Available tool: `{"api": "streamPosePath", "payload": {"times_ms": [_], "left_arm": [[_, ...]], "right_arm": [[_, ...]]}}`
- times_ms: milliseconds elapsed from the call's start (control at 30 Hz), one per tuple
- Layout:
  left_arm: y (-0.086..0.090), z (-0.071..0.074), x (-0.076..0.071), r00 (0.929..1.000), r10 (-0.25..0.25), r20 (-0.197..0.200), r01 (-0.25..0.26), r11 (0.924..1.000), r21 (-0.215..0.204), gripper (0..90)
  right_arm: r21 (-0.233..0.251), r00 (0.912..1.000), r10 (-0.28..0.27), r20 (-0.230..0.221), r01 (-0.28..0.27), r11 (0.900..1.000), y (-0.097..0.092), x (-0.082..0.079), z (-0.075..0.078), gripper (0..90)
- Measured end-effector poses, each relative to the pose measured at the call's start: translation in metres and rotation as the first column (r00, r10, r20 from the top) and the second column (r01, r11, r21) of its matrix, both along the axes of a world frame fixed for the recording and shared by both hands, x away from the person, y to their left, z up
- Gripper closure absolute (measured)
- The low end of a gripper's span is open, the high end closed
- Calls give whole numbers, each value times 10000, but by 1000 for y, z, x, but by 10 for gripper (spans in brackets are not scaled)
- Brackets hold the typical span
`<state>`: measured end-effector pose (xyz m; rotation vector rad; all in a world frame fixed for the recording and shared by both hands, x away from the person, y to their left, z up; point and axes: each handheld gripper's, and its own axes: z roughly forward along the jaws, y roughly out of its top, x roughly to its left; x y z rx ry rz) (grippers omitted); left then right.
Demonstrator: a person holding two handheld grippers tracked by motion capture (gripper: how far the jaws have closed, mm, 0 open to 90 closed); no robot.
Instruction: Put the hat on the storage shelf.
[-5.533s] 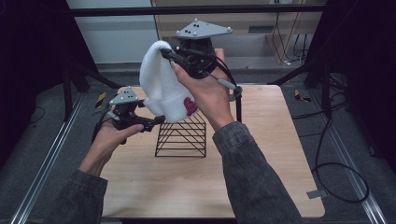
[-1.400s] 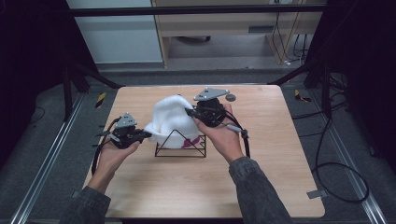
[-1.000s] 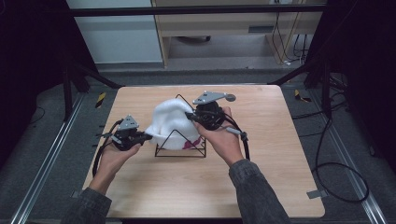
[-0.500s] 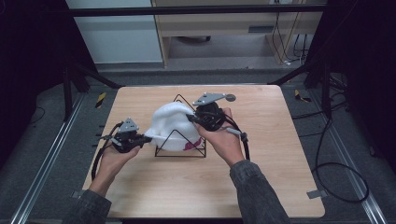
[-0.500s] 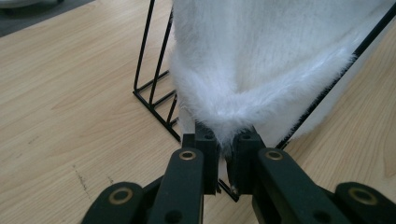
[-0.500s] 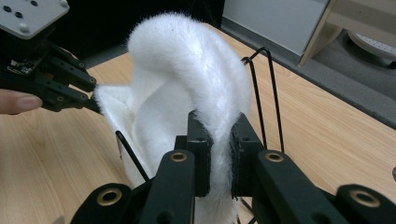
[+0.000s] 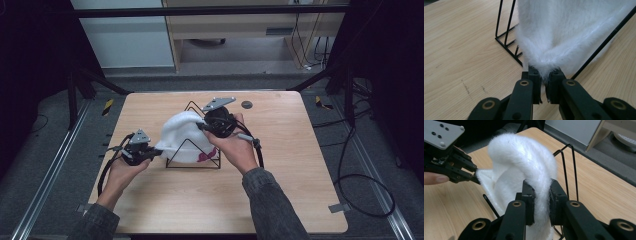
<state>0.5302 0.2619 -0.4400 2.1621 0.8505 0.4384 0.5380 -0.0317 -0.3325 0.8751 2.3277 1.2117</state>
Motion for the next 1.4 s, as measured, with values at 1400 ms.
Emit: {"api": "streamPosePath", "payload": {"times_ms": [1400], "left_arm": [[-6, -12, -2, 9999, -77, -143, 85, 9983, 575, 829]], "right_arm": [[-17, 9994, 5, -353, -6, 10000, -9, -17, -17, 519]]}}
